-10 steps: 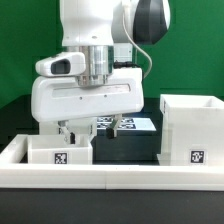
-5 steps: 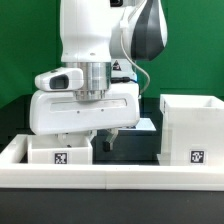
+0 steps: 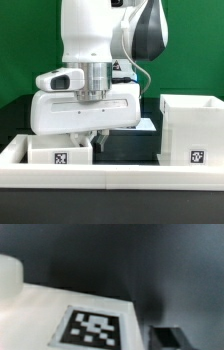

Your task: Assemble drawer

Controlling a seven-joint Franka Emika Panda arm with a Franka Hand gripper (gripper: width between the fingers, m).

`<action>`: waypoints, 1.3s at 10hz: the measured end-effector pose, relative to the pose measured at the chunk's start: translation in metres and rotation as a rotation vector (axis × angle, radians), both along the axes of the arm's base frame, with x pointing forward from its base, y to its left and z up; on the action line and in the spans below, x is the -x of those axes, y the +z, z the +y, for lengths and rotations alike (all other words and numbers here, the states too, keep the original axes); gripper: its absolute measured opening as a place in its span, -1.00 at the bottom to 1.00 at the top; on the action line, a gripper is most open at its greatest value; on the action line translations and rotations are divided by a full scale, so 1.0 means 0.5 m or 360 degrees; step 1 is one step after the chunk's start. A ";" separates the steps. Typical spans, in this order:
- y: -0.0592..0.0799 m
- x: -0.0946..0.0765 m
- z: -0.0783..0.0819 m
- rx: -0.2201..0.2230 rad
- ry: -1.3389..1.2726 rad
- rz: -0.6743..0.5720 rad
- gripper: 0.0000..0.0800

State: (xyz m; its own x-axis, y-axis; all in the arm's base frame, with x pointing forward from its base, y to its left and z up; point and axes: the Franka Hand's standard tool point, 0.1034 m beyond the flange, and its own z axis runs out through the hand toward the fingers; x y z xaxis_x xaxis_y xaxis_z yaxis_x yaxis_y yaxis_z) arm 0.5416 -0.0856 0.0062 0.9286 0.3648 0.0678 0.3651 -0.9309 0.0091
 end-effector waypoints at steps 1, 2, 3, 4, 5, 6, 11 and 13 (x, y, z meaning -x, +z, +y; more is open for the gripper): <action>0.000 0.000 0.000 0.0000 0.0000 0.0000 -0.72; 0.000 0.000 0.000 0.0000 0.0000 0.0000 -0.72; -0.001 0.001 0.000 0.0000 0.0000 0.0001 -0.90; -0.001 0.001 0.000 0.0000 0.0000 0.0001 -0.90; -0.001 0.001 -0.001 0.0000 0.0000 0.0001 -0.90; -0.001 0.001 -0.001 0.0000 0.0000 0.0001 -0.90; 0.033 0.023 0.005 0.0010 0.0452 0.0027 -0.90; 0.037 0.037 0.005 0.0000 0.0574 0.0052 -0.90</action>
Offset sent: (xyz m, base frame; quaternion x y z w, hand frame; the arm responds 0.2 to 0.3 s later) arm 0.0000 0.0000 0.0000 0.0000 0.0000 0.0000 1.0000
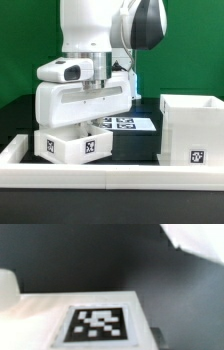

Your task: Assemble drawer

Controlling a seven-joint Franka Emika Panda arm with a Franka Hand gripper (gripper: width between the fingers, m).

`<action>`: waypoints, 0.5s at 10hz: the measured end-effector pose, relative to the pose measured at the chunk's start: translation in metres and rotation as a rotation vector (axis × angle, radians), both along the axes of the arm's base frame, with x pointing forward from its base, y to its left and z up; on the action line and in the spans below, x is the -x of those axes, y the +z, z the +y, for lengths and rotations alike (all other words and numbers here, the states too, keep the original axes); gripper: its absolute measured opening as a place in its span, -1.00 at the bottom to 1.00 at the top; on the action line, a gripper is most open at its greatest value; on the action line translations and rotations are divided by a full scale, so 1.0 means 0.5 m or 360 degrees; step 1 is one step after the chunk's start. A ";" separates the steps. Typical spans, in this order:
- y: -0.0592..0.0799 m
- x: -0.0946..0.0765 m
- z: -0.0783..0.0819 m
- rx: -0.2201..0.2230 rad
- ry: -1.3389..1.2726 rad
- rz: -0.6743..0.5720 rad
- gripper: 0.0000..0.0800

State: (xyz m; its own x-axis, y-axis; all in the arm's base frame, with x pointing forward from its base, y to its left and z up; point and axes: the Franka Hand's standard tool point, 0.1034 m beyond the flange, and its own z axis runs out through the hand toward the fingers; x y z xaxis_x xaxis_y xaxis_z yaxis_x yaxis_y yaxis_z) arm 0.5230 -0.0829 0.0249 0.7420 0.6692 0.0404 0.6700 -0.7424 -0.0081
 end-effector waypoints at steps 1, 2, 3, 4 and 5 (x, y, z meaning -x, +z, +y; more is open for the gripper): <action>-0.002 0.000 -0.001 0.0003 0.0027 0.0000 -0.90; -0.003 0.001 -0.004 0.0009 0.0140 -0.0001 -0.90; -0.003 0.002 -0.007 0.0020 0.0261 -0.0001 -0.90; -0.004 0.003 -0.009 0.0025 0.0336 0.0000 -0.90; -0.005 0.004 -0.010 0.0031 0.0393 0.0001 -0.90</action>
Offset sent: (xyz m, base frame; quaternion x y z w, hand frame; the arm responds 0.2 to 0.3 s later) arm 0.0000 0.0000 0.0000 0.0000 0.0000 -0.1938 0.9810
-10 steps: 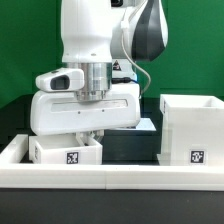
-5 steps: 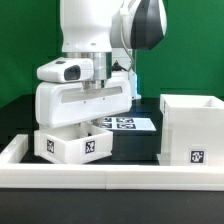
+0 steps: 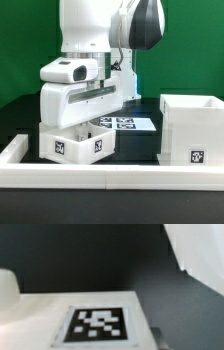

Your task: Assemble drawer

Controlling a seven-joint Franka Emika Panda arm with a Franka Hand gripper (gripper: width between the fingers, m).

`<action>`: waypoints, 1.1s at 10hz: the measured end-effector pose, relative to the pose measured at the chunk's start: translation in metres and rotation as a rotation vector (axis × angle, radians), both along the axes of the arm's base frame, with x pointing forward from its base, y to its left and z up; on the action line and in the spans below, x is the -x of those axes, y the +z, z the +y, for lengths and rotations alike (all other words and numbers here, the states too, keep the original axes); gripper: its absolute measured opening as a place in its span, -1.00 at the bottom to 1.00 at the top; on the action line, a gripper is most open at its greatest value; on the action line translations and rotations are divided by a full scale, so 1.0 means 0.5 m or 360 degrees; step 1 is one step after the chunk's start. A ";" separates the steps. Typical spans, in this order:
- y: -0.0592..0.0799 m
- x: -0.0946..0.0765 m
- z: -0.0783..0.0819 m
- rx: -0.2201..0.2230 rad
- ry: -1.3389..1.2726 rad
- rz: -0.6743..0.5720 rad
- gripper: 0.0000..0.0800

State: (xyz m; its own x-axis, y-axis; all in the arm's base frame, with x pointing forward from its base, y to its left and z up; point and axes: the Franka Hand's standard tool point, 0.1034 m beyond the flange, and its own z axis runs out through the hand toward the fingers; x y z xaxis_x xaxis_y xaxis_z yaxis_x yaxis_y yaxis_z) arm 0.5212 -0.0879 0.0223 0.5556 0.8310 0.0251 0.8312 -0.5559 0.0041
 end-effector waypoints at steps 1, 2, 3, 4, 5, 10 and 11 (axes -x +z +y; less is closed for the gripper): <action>0.001 -0.001 0.000 0.0027 0.0227 0.0001 -0.90; 0.004 -0.001 0.006 0.0046 0.0403 0.0023 -0.90; 0.002 0.004 0.016 0.0051 0.0566 0.0082 -0.90; -0.001 0.005 0.018 0.0053 0.0719 0.0117 -0.90; -0.002 0.006 0.012 0.0056 0.0798 0.0116 -0.90; -0.012 0.011 0.038 0.0040 0.0978 0.0136 -0.90; -0.010 0.005 0.053 0.0035 0.0943 0.0133 -0.90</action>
Offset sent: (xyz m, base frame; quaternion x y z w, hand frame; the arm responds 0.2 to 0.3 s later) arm 0.0017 0.0224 -0.0069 0.0967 -0.0328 -0.2946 0.9501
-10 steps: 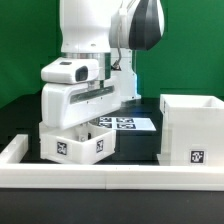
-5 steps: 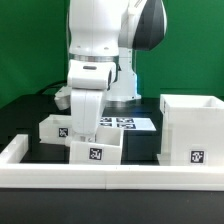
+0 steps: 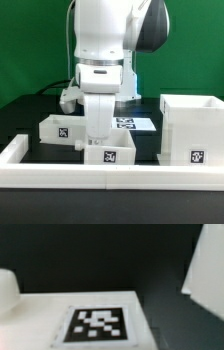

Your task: Assemble drawer

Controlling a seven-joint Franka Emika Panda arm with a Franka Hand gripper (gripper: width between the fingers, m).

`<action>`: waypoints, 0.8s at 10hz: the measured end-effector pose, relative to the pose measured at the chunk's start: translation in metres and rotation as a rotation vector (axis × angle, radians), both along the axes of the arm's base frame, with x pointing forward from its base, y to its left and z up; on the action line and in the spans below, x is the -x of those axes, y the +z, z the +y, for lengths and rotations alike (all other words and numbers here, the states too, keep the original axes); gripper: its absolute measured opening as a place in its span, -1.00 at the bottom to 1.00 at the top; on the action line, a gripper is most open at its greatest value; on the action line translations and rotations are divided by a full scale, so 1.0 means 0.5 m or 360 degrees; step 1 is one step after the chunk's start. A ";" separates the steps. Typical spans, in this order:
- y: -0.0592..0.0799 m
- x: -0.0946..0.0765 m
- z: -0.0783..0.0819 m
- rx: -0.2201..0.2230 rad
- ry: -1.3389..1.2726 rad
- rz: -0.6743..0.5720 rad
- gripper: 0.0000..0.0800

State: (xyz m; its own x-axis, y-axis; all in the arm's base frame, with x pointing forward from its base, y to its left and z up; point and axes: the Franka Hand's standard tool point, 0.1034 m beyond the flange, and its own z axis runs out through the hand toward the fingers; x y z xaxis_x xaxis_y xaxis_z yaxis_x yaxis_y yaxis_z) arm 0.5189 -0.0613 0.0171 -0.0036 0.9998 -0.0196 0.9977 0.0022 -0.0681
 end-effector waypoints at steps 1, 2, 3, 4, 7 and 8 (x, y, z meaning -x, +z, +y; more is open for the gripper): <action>0.003 -0.007 0.018 -0.0004 -0.0051 -0.0001 -0.90; 0.005 -0.014 0.039 -0.0010 -0.0128 -0.0028 -0.90; 0.004 -0.020 0.048 -0.0015 -0.0160 -0.0087 -0.90; 0.000 -0.015 0.043 -0.0015 -0.0165 -0.0087 -0.90; -0.011 -0.003 0.035 -0.0016 -0.0169 -0.0057 -0.90; -0.016 -0.002 0.048 -0.0025 -0.0153 -0.0055 -0.90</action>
Offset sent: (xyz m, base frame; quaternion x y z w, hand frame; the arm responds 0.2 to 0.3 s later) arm 0.0000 0.0000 0.0000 -0.0650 0.0000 0.0000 0.9979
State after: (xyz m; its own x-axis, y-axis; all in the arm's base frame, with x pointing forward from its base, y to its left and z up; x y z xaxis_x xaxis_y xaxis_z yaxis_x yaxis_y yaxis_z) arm 0.5201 -0.0371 0.0092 0.0930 0.9957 -0.0024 0.9951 -0.0930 -0.0345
